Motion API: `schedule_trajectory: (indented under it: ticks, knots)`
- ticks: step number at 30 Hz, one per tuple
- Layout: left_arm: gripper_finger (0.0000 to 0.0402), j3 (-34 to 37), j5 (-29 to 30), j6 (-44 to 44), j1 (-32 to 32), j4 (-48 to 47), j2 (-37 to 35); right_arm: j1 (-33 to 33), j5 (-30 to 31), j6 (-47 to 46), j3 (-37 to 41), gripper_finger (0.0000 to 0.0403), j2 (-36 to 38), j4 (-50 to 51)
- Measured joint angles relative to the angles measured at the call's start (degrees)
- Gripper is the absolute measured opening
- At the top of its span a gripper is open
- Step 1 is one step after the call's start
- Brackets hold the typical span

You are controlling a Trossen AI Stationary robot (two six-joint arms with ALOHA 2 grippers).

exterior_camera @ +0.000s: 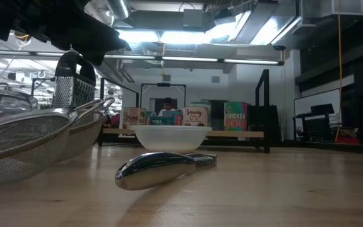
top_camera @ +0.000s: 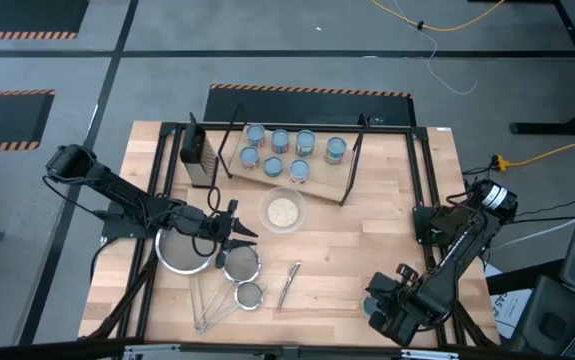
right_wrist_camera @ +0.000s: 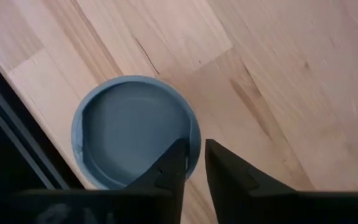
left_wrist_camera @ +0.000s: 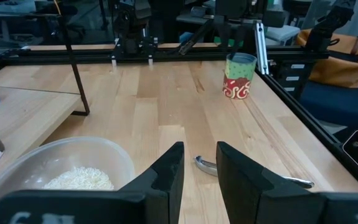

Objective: Pick and place cans onto a shelf
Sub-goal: Put the canned spaghetti sauce on the shelf

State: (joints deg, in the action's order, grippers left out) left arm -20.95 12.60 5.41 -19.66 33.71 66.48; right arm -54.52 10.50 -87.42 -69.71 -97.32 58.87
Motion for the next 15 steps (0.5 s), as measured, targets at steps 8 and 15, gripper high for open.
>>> schedule_trajectory:
  ticks: [8, 15]
  knots:
    - [0.0086, 0.0, 0.0, 0.0, 0.0, 0.0, 0.0, 1.42, 2.39, 5.33, 0.0, 0.0013, -0.04, 0.03]
    - [0.0086, 0.0, 0.0, 0.0, 0.01, 0.0, 0.0, 9.32, 1.71, 30.8, -0.07, 0.0013, -0.04, -0.1]
